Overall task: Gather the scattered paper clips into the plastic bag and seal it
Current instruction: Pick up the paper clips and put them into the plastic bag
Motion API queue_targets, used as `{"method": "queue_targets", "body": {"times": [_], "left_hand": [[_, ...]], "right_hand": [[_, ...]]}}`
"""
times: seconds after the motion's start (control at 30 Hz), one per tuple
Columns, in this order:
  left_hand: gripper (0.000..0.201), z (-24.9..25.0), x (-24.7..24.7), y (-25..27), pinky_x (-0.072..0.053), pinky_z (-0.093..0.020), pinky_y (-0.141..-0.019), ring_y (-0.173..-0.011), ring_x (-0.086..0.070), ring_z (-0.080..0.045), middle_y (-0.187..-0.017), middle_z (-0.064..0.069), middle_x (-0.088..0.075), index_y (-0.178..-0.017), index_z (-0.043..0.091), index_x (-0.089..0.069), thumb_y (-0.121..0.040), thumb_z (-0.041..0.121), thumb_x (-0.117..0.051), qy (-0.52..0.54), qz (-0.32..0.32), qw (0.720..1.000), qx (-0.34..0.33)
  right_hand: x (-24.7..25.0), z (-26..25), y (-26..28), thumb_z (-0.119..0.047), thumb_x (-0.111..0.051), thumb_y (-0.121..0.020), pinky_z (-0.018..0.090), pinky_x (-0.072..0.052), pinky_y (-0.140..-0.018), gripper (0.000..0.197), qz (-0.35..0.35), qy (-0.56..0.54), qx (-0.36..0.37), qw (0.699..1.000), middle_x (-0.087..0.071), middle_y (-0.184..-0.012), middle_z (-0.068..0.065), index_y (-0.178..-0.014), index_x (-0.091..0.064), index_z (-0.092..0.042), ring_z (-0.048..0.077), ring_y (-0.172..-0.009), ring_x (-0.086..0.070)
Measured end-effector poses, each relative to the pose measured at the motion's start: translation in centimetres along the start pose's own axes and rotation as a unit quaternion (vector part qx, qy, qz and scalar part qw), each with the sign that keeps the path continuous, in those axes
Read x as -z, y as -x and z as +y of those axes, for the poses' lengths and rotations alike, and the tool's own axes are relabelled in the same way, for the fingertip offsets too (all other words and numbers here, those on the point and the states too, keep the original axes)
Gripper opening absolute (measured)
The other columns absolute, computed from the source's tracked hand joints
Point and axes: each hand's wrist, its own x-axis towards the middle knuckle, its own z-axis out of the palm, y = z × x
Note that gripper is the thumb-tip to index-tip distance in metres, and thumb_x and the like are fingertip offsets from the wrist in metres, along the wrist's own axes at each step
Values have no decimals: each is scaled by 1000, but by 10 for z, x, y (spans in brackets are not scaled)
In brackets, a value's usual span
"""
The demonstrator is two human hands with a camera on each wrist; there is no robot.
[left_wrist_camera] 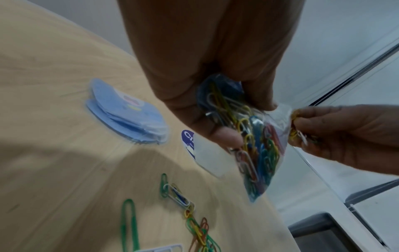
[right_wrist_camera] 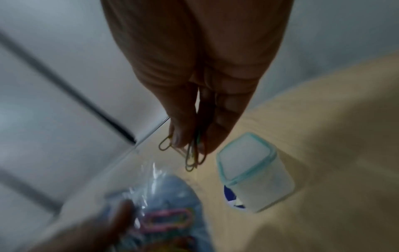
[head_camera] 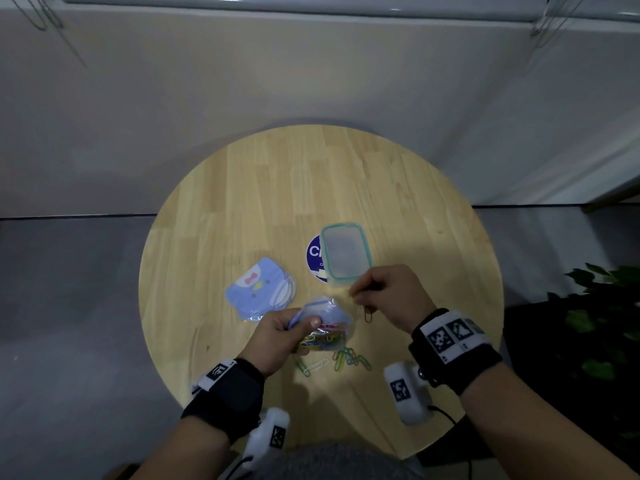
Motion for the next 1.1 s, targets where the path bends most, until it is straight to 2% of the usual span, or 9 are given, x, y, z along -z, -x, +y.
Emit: {"method": "queue_targets", "body": {"times": [0.1,0.23,0.47,0.57,0.7,0.8,0.87,0.97,1.1], "left_hand": [[10,-1,-1,0,-51,-22,-54,-64,-61,-11,-73,-1,-70,-88,15,-75,-83,21,-69,-7,-22,1000,-16],[15,-1,-3,0,-46,-17,-50,-56,-56,-3,-70,4,-69,-98,12,-73,-86,12,-65,-31,-41,998,-37],[23,-1,-4,4,-47,-19,-55,-66,-60,-9,-83,-10,-72,-99,10,-72,-81,24,-69,-52,-74,995,-42],[33,-2,-8,6,-50,-33,-67,-76,-62,-21,-91,-20,-72,-96,16,-74,-72,38,-71,-36,-99,994,-36],[37,-6,-8,6,-47,-53,-71,-79,-57,-29,-95,-39,-62,-94,12,-73,-66,35,-79,-17,-117,993,-17],[33,-4,-8,7,-47,-64,-76,-79,-61,-29,-96,-30,-67,-92,19,-73,-66,39,-78,-31,-110,993,-10],[36,-2,-8,6,-47,-66,-77,-81,-64,-40,-98,-26,-69,-97,19,-72,-68,38,-79,-26,-110,994,-12],[39,0,-10,5,-46,-70,-79,-91,-60,-55,-99,-25,-70,-100,16,-71,-69,36,-81,-37,-126,991,-17],[43,6,-10,6,-53,-52,-86,-91,-69,-34,-94,-14,-73,-97,7,-64,-63,24,-84,-34,-113,993,-19]], "right_hand": [[-7,-13,1,6,-67,-71,17,-51,-58,18,-55,160,44,985,-68,-61,-4,-69,-73,-11,11,-58,-63],[-9,-26,-1,5,-69,-69,22,-49,-57,18,-81,133,46,987,-65,-58,-2,-68,-74,-13,2,-51,-59],[-5,-38,0,7,-70,-71,26,-54,-54,11,-221,127,-51,966,-65,-59,11,-75,-73,-3,19,-49,-58],[-10,-40,0,6,-70,-72,26,-54,-54,12,-235,180,-55,954,-66,-63,15,-81,-74,0,18,-48,-57],[-18,-46,2,0,-68,-73,20,-46,-52,17,-263,293,-8,919,-62,-55,-4,-84,-76,-9,-2,-37,-52],[-23,-54,8,-4,-64,-78,16,-45,-60,21,-276,364,44,889,-74,-79,1,-94,-75,-10,-1,-57,-61],[-30,-54,10,-4,-58,-80,25,-52,-74,20,-249,411,78,874,-75,-93,10,-93,-73,-4,19,-81,-67],[-40,-49,10,-4,-57,-78,33,-56,-72,15,-243,423,81,869,-72,-84,19,-84,-69,2,30,-76,-65],[-35,-51,6,-2,-71,-69,15,-44,-58,21,-250,342,48,905,-75,-89,9,-89,-75,-5,15,-75,-63]]}}
